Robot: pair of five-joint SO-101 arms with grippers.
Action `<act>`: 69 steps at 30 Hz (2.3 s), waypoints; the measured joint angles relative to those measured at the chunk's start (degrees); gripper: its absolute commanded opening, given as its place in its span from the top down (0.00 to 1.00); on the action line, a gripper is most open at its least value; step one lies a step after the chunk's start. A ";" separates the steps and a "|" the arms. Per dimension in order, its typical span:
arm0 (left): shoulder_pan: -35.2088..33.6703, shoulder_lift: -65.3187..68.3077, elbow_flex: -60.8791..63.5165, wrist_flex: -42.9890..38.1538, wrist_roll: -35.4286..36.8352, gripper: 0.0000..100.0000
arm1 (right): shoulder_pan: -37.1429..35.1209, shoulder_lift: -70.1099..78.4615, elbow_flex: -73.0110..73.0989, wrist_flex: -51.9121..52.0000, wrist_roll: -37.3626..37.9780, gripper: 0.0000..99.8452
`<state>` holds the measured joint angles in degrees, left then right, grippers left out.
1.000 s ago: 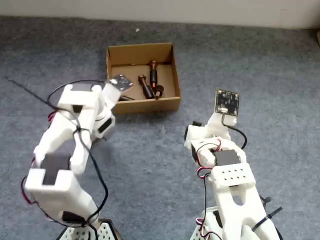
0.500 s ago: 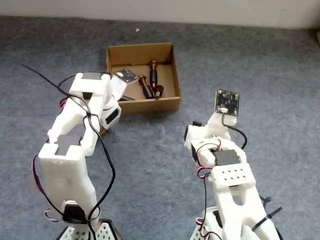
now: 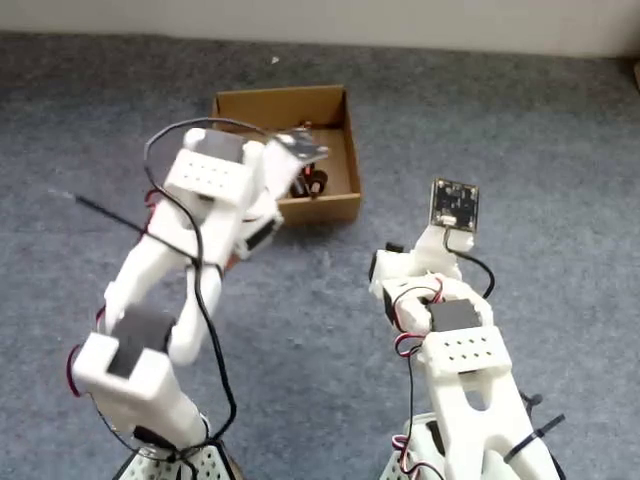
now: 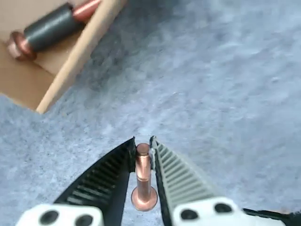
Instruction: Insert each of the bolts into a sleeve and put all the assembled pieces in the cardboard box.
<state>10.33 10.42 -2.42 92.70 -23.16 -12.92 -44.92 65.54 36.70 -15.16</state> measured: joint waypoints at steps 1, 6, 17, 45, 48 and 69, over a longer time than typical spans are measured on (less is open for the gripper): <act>1.76 -1.85 0.00 0.88 0.62 1.00 | 0.62 0.00 0.00 0.00 0.00 0.99; 9.23 -10.64 0.00 3.25 4.13 1.00 | 1.41 0.00 0.00 0.00 0.00 0.99; 15.74 -17.76 0.44 3.25 5.45 1.00 | 1.58 0.00 0.00 0.00 0.00 0.99; 11.34 -29.54 -0.97 5.19 5.54 0.86 | 1.49 0.00 0.00 0.00 0.00 0.99; 8.88 -32.97 1.93 5.36 5.45 0.86 | 1.49 0.00 0.00 0.00 0.00 0.99; 8.62 -28.40 42.46 -29.98 5.45 0.79 | 1.49 0.00 0.00 0.00 0.00 0.99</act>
<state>18.95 -17.98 40.04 62.73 -17.71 -11.43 -44.92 65.54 36.70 -15.16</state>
